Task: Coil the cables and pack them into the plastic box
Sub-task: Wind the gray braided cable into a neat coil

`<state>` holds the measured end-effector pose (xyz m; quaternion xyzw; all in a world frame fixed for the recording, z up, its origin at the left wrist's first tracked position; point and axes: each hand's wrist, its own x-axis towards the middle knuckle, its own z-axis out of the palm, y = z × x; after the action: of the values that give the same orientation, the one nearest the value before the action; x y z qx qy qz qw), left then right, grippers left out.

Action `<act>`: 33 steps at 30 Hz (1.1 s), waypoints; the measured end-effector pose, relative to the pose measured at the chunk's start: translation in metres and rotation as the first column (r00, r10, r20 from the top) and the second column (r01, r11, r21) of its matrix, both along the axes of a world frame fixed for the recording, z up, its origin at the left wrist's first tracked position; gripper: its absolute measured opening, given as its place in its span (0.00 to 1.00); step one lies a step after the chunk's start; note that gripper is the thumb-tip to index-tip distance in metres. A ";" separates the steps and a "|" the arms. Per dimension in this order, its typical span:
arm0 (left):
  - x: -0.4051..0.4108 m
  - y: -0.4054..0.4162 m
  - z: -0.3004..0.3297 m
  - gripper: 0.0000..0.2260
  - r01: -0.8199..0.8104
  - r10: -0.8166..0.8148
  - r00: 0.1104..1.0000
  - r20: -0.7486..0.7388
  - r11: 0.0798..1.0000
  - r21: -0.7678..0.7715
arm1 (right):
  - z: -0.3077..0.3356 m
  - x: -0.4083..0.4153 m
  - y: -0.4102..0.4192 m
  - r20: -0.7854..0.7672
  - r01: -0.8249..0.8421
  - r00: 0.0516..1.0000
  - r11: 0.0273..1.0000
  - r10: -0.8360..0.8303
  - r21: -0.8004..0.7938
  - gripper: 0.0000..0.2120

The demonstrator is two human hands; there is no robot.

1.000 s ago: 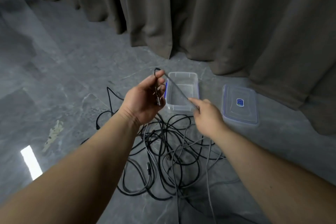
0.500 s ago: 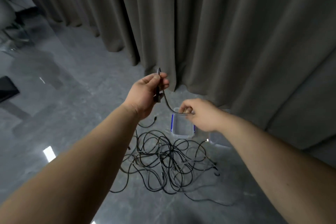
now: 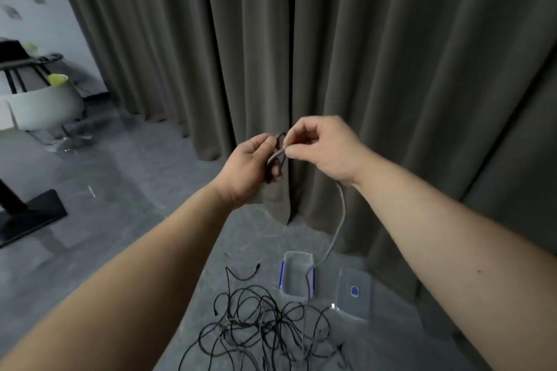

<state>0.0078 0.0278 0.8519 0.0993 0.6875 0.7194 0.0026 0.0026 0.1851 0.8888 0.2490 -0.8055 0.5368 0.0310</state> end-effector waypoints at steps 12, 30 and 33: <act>0.058 0.029 0.077 0.14 0.086 -0.095 0.995 0.029 0.969 0.232 | 0.060 0.024 0.030 -0.118 0.048 0.990 0.967 -0.080 -0.252 0.08; 0.029 -0.047 0.126 0.11 0.282 -0.283 0.959 -0.004 0.955 0.086 | 0.094 0.017 -0.029 0.033 0.076 0.997 0.931 -0.069 -0.358 0.06; 0.020 -0.048 0.129 0.08 0.246 -0.266 0.964 0.021 0.917 0.315 | 0.094 0.007 -0.046 0.034 0.132 0.991 0.902 -0.129 -0.412 0.06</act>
<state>0.0282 -0.0199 0.9809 0.1645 0.5469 0.8144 0.1028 0.0101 0.1391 0.9832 0.1807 -0.6887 0.6924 0.1165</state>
